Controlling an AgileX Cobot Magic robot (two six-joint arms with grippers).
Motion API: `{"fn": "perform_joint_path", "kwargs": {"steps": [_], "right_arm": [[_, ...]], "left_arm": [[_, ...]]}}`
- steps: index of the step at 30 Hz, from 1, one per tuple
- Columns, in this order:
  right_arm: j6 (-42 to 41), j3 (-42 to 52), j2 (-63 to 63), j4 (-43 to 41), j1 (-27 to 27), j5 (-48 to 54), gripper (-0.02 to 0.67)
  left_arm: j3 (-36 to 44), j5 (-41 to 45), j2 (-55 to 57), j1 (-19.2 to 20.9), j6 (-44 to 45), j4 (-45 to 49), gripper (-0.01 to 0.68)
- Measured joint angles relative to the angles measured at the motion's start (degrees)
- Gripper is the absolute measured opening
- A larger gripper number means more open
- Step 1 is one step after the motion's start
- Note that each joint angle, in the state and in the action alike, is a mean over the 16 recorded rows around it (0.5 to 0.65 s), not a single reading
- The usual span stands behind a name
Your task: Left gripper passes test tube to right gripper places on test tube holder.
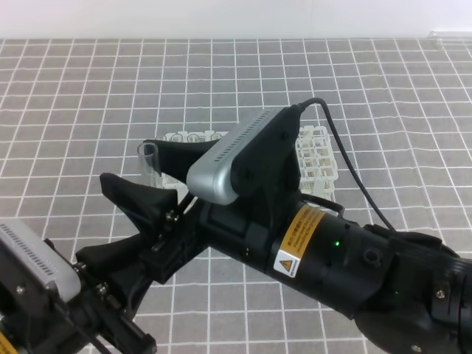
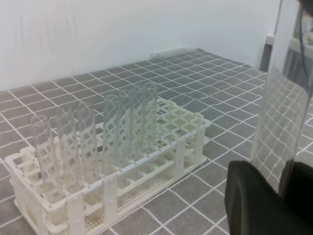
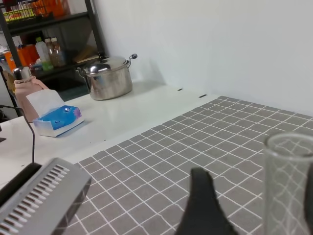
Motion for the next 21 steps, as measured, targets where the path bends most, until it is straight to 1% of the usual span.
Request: {"fn": "perform_joint_path", "kwargs": {"steps": [10,13,17,19,21], "right_arm": [[-0.44,0.0,0.0,-0.94,-0.1,-0.91,0.184],[-0.63,0.0,0.0,-1.25,-0.14,-1.2,0.134],[-0.89,0.0,0.0,-1.6,-0.19,-1.49,0.097],[-0.88,0.0,0.0,-1.68,-0.2,-1.52,0.093],[-0.82,0.0,0.0,-1.75,-0.17,-1.52,0.093]], "left_arm": [[0.0,-0.15,0.0,0.02,0.05,0.03,0.052],[0.0,-0.17,0.0,0.02,0.01,0.03,0.054],[0.01,-0.26,0.0,0.03,-0.13,0.04,0.057],[0.0,-0.15,0.0,0.01,-0.22,0.04,0.076],[0.0,-0.21,0.0,0.02,-0.41,0.04,0.113]]}}
